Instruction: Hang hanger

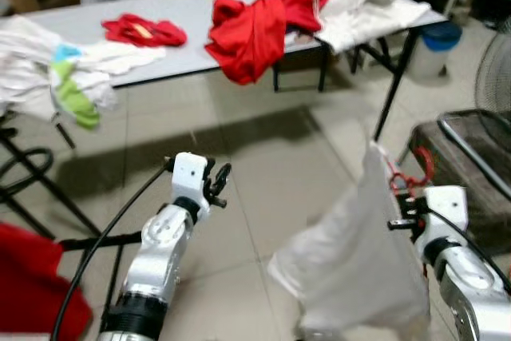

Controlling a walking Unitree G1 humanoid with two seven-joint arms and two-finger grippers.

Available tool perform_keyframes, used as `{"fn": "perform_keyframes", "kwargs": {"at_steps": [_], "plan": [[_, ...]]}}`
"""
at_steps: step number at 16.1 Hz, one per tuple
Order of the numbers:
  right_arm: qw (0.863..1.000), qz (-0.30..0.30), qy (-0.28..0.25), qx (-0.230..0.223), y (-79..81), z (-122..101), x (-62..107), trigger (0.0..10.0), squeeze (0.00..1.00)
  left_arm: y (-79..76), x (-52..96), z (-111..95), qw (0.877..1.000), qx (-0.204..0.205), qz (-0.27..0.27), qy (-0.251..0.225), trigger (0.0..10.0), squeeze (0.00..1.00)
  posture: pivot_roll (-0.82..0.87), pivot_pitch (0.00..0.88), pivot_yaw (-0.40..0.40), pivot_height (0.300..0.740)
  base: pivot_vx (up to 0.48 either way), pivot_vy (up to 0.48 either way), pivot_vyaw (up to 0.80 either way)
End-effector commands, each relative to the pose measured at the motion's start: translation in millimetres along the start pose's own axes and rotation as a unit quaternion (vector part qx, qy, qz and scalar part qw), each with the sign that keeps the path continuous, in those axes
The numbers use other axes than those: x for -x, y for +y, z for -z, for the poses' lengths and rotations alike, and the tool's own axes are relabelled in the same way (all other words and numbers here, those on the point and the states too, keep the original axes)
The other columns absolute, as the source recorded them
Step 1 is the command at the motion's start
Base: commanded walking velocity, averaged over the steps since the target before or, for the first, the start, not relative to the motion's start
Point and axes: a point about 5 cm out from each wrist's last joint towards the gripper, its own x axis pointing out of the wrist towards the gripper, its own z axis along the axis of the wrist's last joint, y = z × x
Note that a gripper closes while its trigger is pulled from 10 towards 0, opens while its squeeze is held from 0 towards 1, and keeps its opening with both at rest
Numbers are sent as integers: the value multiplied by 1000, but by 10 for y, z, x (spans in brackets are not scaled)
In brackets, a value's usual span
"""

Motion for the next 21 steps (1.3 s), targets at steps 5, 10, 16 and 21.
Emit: {"fn": "perform_keyframes", "kwargs": {"at_steps": [5, 10, 16, 21], "plan": [[999, -28, -23, 12, 57, -137, -75, 10000, 0, 117, 16, -43, 1000, 13, -27, -5, 10000, 0, -140, 0, 75, 740, 0, 0, 771], [999, -27, -24, -13, 61, -150, -116, 10000, 0, 101, -1, -29, 1000, 12, -24, 13, 10000, 0, -136, 0, 67, 740, 0, 0, 754], [998, -56, -16, 16, 124, -124, -121, 10000, 0, 135, 30, -48, 999, 16, -28, -2, 10000, 0, -136, 0, 61, 740, 172, 0, 676], [998, -59, -16, 22, 128, -131, -137, 10000, 0, 127, 39, -41, 1000, 17, -23, -2, 10000, 0, -136, 0, 57, 740, 362, 0, 750]]}}
